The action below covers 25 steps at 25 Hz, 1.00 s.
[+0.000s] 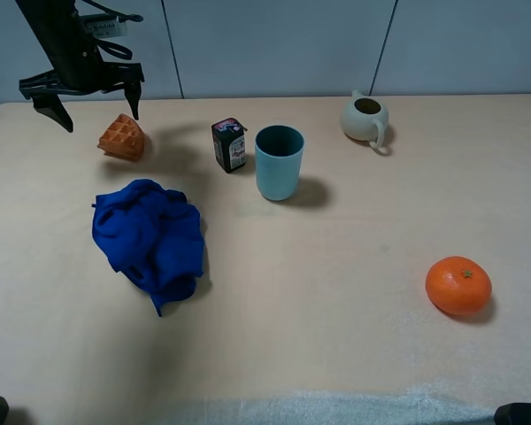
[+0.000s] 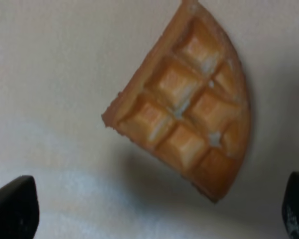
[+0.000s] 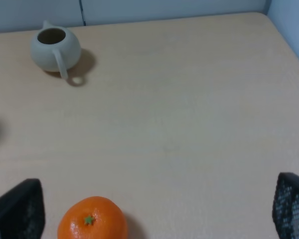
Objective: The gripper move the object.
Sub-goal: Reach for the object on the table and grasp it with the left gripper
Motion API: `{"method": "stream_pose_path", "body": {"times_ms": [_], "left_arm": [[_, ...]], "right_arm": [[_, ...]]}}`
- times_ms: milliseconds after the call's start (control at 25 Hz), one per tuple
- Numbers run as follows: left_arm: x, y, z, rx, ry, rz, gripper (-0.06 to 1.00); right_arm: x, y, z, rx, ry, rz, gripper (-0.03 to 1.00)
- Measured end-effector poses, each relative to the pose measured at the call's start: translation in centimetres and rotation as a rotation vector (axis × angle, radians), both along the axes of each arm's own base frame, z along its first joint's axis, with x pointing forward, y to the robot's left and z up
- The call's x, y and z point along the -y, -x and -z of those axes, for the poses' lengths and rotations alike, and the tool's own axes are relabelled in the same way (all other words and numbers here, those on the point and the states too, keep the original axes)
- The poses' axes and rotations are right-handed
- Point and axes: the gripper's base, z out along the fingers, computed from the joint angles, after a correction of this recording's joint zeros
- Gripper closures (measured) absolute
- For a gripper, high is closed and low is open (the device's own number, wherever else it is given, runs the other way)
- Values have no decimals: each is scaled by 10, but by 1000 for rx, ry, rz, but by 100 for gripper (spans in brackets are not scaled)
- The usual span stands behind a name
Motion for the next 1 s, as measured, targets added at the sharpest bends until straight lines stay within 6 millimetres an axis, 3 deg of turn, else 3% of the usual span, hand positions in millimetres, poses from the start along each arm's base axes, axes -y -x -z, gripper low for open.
{"method": "stream_pose_path", "body": {"times_ms": [680, 1000], "left_arm": [[17, -22, 38, -5, -4, 11, -5], [18, -21, 40, -28, -9, -23, -5]], "right_arm": [[0, 0, 0, 0, 0, 0, 27], [0, 0, 0, 0, -1, -1, 27]]}}
